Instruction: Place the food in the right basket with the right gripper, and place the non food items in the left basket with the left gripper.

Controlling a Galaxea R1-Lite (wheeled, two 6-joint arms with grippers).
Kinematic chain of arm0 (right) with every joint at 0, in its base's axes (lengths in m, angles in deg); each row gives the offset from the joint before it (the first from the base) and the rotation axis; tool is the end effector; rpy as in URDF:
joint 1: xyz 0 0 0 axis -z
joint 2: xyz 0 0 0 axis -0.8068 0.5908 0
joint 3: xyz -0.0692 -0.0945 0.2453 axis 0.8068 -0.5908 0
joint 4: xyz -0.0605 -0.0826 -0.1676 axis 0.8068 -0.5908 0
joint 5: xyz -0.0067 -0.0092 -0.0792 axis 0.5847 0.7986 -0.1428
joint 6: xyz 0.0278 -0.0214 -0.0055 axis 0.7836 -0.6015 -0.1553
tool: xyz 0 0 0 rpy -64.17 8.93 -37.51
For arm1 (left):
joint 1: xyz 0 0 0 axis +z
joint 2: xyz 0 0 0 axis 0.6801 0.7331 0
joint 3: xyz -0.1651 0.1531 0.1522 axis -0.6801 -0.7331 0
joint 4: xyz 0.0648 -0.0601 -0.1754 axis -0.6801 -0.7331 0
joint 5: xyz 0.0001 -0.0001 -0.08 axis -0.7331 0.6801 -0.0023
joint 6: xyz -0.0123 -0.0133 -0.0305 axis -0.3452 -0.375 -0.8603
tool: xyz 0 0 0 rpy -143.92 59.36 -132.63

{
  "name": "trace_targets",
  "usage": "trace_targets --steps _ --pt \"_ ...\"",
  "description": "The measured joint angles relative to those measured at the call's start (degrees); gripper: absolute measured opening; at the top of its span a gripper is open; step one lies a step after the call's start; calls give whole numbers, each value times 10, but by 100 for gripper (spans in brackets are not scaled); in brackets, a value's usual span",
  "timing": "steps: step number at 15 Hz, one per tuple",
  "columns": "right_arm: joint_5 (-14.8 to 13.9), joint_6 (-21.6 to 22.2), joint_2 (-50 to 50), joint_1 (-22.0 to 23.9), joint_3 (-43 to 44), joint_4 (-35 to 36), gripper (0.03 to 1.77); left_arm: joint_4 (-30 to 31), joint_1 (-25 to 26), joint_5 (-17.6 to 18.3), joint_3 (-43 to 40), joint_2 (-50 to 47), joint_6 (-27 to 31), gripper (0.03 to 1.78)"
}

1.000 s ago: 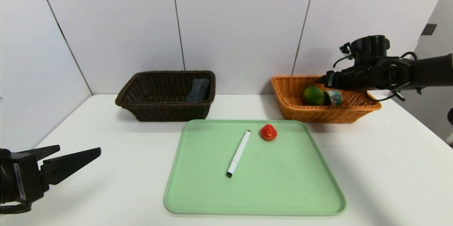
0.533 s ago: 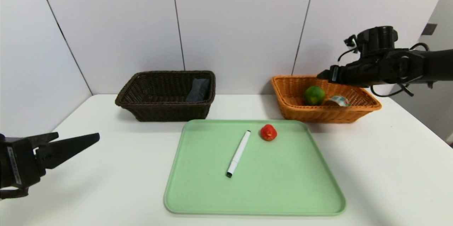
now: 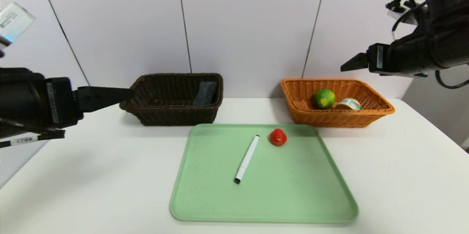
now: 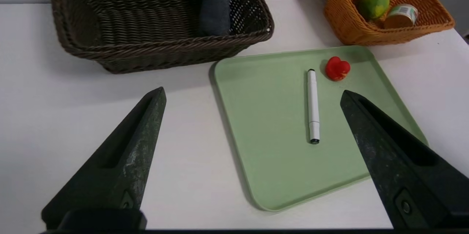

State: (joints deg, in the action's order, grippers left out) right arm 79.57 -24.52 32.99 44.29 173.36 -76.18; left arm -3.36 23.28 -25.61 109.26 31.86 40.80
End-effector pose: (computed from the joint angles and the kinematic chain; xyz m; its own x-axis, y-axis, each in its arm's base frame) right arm 0.3126 0.0514 0.2687 0.8213 0.1125 -0.5593 -0.0506 0.9909 0.1249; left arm 0.1784 -0.0668 0.2646 0.8736 -0.4037 -0.2717 0.3425 0.9068 -0.2459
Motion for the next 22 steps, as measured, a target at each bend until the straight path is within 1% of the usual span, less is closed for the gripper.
trace_targets --steps 3,5,6,9,11,13,15,17,18,20,22 --pt "-1 1 -77 -42 11 -106 168 -18 -63 -8 73 83 4 169" --pt "-10 2 -126 -64 -6 -153 169 -34 -104 -18 134 147 4 169" --pt "-21 5 -149 -72 -27 -167 169 -48 -123 -22 169 180 3 169" --pt "-69 7 -221 -91 -110 -173 169 -133 -182 -38 286 284 2 169" --pt "-82 2 -265 -97 -163 -178 169 -206 -217 -48 361 355 2 169" --pt "-79 -4 -298 -98 -199 -188 169 -265 -243 -51 423 419 5 169" --pt "-70 -5 -318 -98 -227 -189 169 -317 -257 -52 477 478 13 169" --pt "-40 -5 -326 -98 -241 -190 169 -370 -264 -53 527 530 30 169" --pt "-29 -5 -328 -98 -245 -190 169 -382 -265 -57 540 551 44 169" --pt "-25 -5 -329 -97 -252 -189 169 -383 -266 -83 552 584 76 169" --pt "-19 -5 -331 -97 -261 -188 169 -384 -266 -86 555 604 87 169"
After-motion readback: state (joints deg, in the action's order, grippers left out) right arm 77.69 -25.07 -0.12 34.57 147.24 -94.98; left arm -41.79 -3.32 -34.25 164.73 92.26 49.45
